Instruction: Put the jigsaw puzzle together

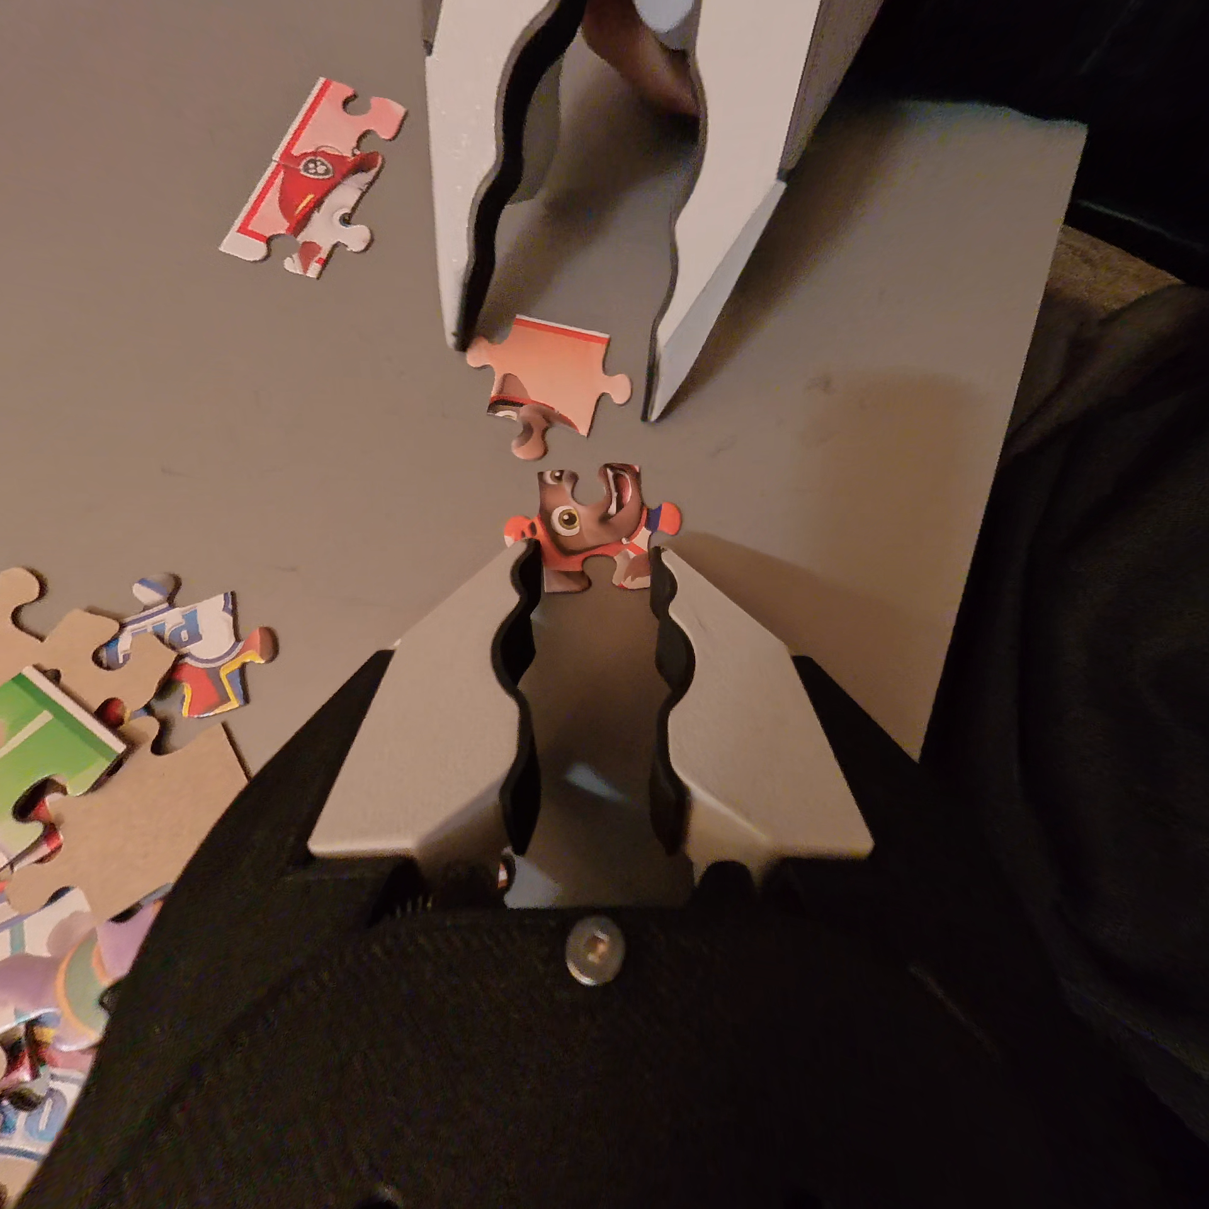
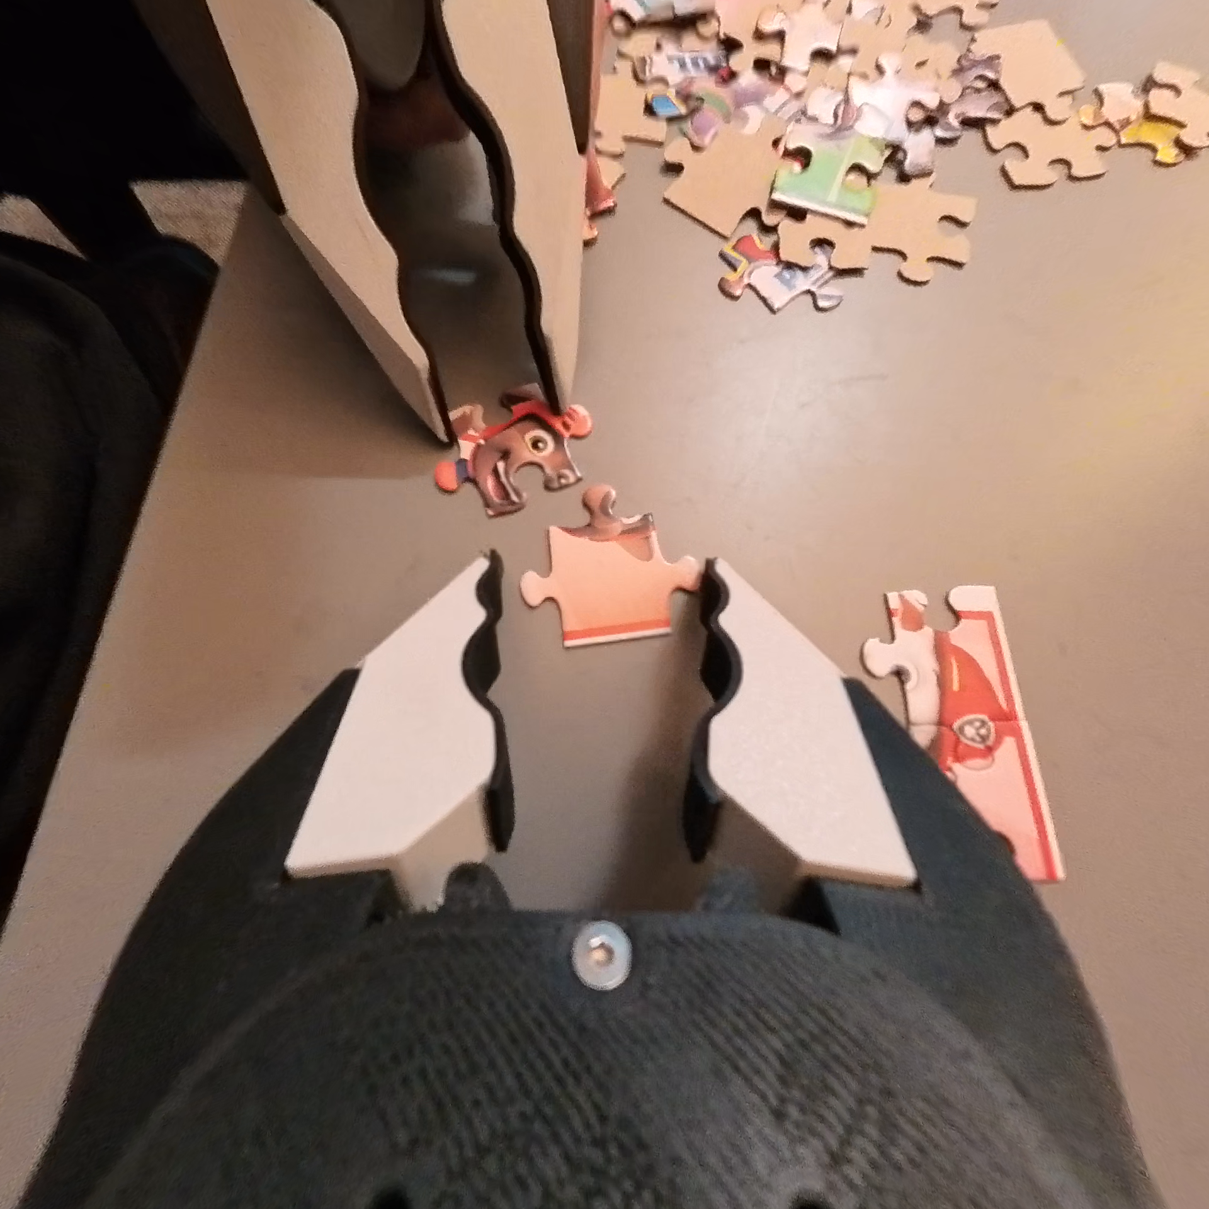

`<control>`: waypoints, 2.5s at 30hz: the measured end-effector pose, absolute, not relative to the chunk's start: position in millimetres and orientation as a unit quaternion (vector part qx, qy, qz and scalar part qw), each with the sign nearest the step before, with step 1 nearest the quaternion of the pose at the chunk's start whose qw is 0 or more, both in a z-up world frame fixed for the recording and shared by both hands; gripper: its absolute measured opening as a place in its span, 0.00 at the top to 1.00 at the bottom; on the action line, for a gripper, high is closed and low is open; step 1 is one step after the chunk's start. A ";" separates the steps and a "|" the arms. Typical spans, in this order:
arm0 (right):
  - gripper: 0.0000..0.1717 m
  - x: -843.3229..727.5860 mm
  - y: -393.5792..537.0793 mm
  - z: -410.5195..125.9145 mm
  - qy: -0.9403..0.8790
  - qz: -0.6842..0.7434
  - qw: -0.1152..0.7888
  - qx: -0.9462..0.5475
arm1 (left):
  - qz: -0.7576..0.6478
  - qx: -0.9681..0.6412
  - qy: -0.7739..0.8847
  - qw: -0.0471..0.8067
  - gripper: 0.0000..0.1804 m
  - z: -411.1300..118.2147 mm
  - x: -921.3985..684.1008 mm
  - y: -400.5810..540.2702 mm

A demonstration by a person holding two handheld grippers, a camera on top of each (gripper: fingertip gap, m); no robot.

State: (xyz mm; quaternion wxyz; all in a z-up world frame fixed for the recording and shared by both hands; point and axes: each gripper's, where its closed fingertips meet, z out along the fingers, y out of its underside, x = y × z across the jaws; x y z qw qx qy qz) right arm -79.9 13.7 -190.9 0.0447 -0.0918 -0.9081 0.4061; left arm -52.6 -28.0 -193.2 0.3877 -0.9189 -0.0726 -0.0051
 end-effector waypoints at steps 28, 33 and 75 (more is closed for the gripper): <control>0.69 -77.1 21.8 -177.6 -0.897 0.431 0.039 -0.091 | -0.024 -0.920 -0.051 0.389 0.84 -192.8 -51.6 -23.3; 0.69 -80.2 26.8 -167.1 -0.886 0.451 0.040 -0.101 | -0.022 -0.920 -0.050 0.388 0.84 -192.9 -51.6 -23.4; 0.79 -58.4 3.9 -181.2 -0.902 0.425 0.020 -0.068 | -0.019 -0.920 -0.049 0.388 0.84 -193.2 -52.1 -23.7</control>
